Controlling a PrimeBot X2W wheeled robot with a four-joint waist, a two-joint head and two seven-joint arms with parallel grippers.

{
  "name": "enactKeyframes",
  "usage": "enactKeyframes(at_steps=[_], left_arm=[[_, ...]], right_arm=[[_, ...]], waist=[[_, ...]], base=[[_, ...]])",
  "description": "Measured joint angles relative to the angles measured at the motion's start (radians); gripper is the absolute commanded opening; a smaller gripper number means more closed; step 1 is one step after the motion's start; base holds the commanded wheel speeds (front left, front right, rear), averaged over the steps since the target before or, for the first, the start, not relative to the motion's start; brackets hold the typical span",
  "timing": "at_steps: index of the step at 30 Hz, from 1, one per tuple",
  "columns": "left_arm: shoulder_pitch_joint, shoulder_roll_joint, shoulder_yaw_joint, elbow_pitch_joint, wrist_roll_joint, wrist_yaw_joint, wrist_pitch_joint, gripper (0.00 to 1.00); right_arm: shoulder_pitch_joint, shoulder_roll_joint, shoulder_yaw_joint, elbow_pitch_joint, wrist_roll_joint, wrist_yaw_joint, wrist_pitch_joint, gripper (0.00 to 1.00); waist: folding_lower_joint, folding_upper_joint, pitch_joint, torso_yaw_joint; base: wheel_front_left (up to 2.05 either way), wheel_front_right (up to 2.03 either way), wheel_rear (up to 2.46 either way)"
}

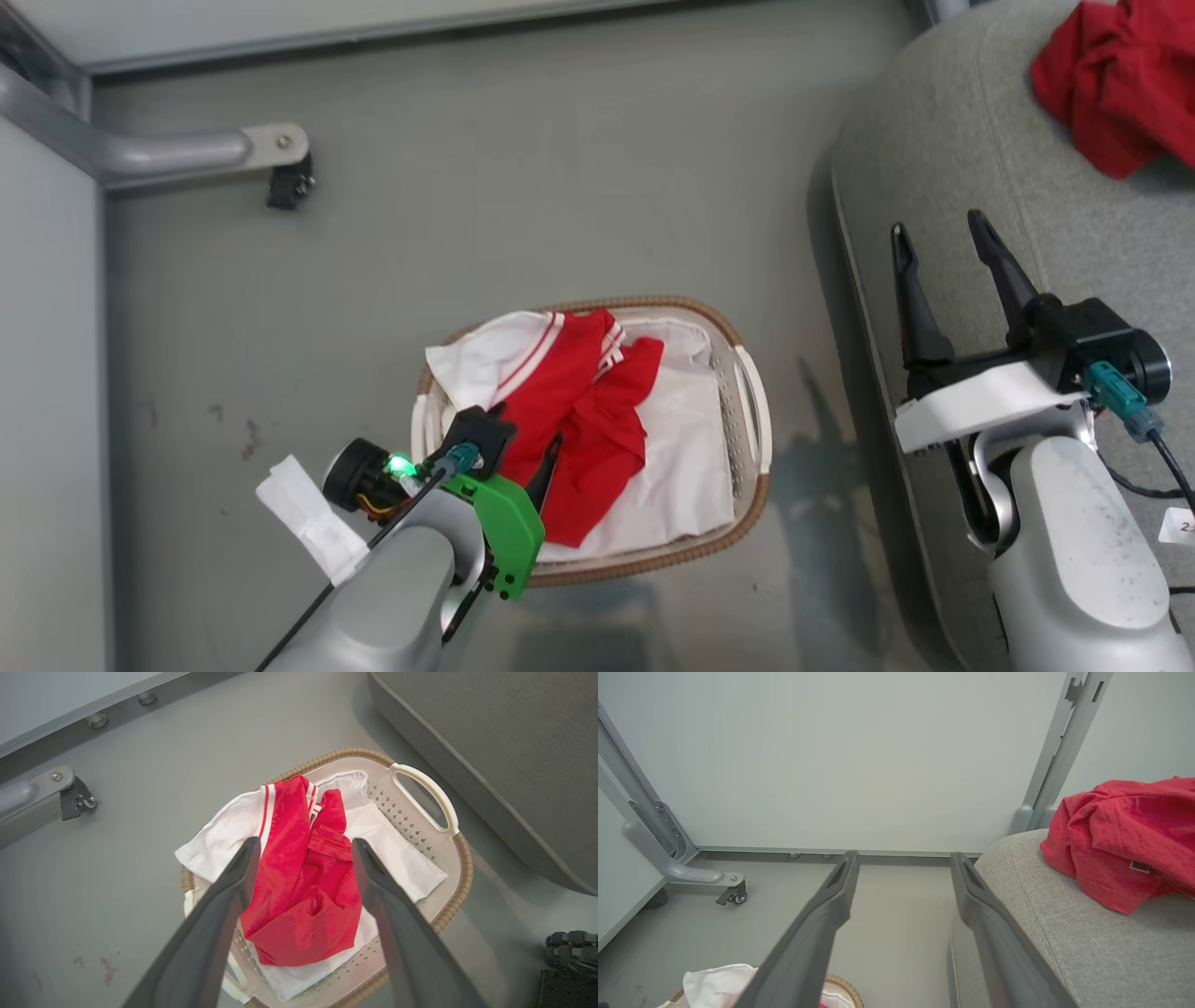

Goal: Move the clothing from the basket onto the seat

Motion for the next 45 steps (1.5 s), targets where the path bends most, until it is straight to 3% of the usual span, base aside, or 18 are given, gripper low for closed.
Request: enactKeyframes(at_steps=[11, 20, 33, 34, 36, 40, 45], left_arm=[[-0.142, 0.000, -0.144, 0.173, -0.023, -0.002, 0.070, 1.00], [-0.219, 0.001, -0.205, 0.267, -0.022, -0.002, 0.117, 1.00], [-0.258, 0.034, -0.217, 0.315, -0.021, 0.068, 0.257, 1.00], [-0.258, 0.035, -0.219, 0.316, -0.021, 0.073, 0.268, 0.71], [-0.258, 0.038, -0.219, 0.317, -0.026, 0.073, 0.277, 0.01], [-0.258, 0.037, -0.221, 0.317, -0.031, 0.070, 0.267, 0.00], [-0.256, 0.025, -0.227, 0.299, -0.037, 0.059, 0.181, 0.00]], right_arm=[[-0.069, 0.000, 0.040, -0.061, 0.021, 0.000, 0.000, 1.00], [-0.108, 0.000, 0.063, -0.090, 0.046, 0.000, 0.000, 1.00], [-0.138, 0.000, 0.106, -0.105, 0.084, 0.000, 0.000, 1.00], [-0.140, 0.000, 0.108, -0.105, 0.086, 0.000, 0.000, 1.00], [-0.142, 0.000, 0.111, -0.105, 0.095, 0.000, 0.000, 1.00], [-0.142, 0.000, 0.106, -0.101, 0.098, 0.000, 0.000, 1.00], [-0.137, 0.000, 0.092, -0.084, 0.092, 0.000, 0.000, 1.00]], waist=[[0.0001, 0.0000, 0.197, -0.057], [0.0001, 0.0000, 0.314, -0.101], [0.0001, 0.0000, 0.411, -0.164], [0.0000, 0.0000, 0.415, -0.169], [0.0000, 0.0000, 0.420, -0.176], [0.0000, 0.0000, 0.417, -0.183], [0.0000, 0.0000, 0.390, -0.174]], base=[[0.00, 0.00, 0.00], [0.00, 0.00, 0.00], [0.00, 0.00, 0.00], [0.00, 0.00, 0.00], [0.00, 0.00, 0.00], [0.00, 0.00, 0.00], [0.00, 0.00, 0.00]])
